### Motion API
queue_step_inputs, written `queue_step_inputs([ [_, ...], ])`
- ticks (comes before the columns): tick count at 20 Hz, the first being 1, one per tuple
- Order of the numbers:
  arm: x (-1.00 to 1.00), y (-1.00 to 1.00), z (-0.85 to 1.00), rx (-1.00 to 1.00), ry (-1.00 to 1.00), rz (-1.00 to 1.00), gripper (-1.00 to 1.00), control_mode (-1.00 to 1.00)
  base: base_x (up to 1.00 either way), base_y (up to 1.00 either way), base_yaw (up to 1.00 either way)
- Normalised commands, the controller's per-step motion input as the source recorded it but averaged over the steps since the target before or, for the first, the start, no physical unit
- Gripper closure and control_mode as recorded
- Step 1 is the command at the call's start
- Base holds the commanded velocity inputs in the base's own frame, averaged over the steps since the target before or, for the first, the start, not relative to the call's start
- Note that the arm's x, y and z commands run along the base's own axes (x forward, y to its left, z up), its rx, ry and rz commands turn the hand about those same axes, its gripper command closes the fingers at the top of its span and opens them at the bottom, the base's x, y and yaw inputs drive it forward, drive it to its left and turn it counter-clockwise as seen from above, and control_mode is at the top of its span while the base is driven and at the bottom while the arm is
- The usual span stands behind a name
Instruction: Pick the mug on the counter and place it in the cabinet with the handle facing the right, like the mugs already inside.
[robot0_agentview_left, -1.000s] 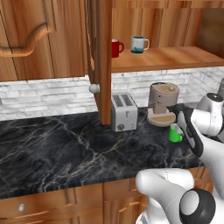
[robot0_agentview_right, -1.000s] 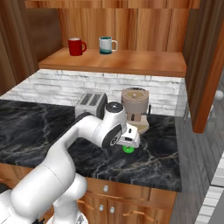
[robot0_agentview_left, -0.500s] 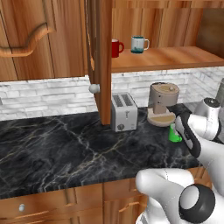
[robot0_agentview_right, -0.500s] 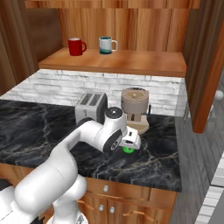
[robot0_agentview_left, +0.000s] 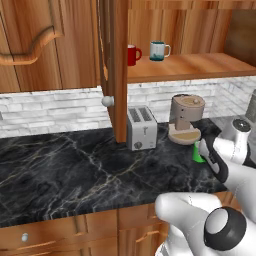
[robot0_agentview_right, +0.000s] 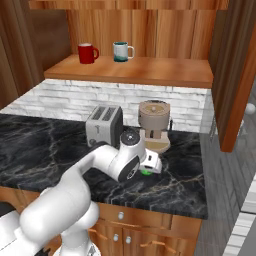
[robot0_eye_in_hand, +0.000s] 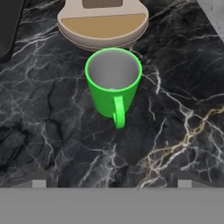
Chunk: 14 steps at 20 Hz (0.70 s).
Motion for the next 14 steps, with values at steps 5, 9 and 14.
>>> queue_step_inputs([
  [5,0.19,-0.1,-0.09,0.01,-0.01,0.0,-1.0,-1.0,0.0,0.0,0.0],
  [9,0.22,-0.11,-0.05,0.03,0.01,0.0,-1.0,-1.0,0.0,0.0,0.0],
  [14,0.23,-0.09,-0.03,0.03,0.02,0.0,-1.0,-1.0,0.0,0.0,0.0],
])
